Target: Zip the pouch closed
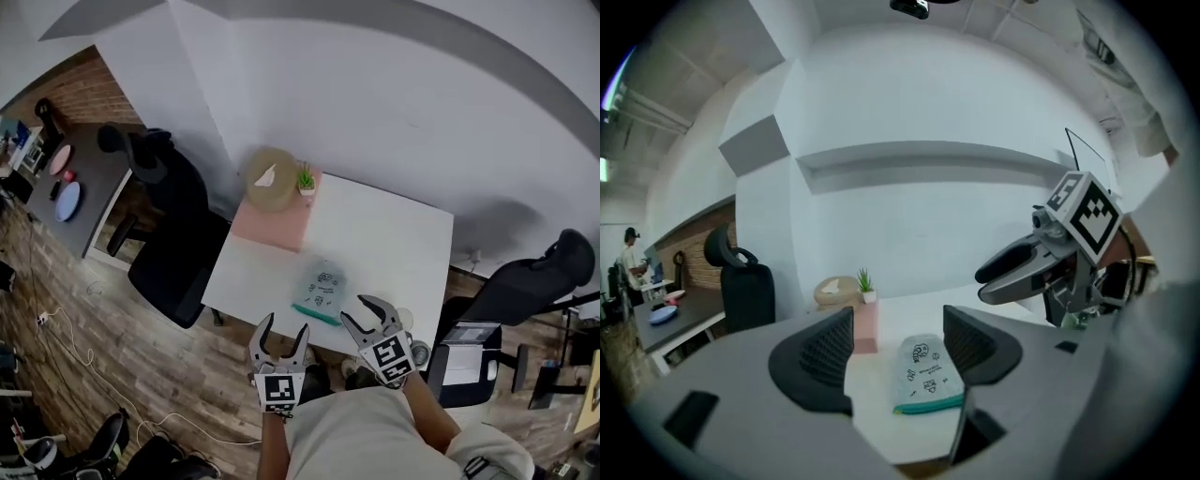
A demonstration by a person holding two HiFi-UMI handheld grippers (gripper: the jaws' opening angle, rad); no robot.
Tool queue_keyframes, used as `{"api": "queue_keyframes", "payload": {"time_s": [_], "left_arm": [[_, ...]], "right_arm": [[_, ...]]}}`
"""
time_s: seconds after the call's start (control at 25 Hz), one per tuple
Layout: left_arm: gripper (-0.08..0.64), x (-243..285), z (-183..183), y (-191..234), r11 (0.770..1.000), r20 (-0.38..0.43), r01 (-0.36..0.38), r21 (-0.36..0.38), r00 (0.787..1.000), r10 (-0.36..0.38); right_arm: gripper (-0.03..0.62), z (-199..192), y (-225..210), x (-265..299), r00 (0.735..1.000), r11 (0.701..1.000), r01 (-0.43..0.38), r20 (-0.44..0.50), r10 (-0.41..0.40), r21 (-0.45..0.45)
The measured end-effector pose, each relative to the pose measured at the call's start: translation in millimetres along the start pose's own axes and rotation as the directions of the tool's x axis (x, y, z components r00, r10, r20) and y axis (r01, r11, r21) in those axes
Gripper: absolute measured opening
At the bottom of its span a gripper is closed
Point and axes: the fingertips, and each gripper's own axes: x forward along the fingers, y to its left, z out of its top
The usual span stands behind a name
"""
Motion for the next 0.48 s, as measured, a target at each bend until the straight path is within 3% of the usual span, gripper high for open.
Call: {"api": "queue_keyframes", "payload": {"time_s": [0.16,0.32,0.48], "left_arm": [[0.276,20.0,-27.3,-3.7,0.991,-0.036,0.132,0.003,0.991,-0.132],[0.244,36.2,-57.2,-17.5,0.967,-0.073,0.253,-0.006,0.965,-0.253],[0.228,45.5,-88.4,-35.3,0.943,-0.116,0.331,-0.027,0.936,-0.331]], "right_arm": [[0.179,-33.8,4.6,15.3,0.993,0.998,0.063,-0.1,-0.06,0.031],[0.146,-75.7,8.8,23.4,0.971,0.993,0.111,-0.216,-0.098,0.047],[0.143,-109.8,16.4,26.0,0.959,0.99,0.113,-0.269,-0.087,0.082]]}}
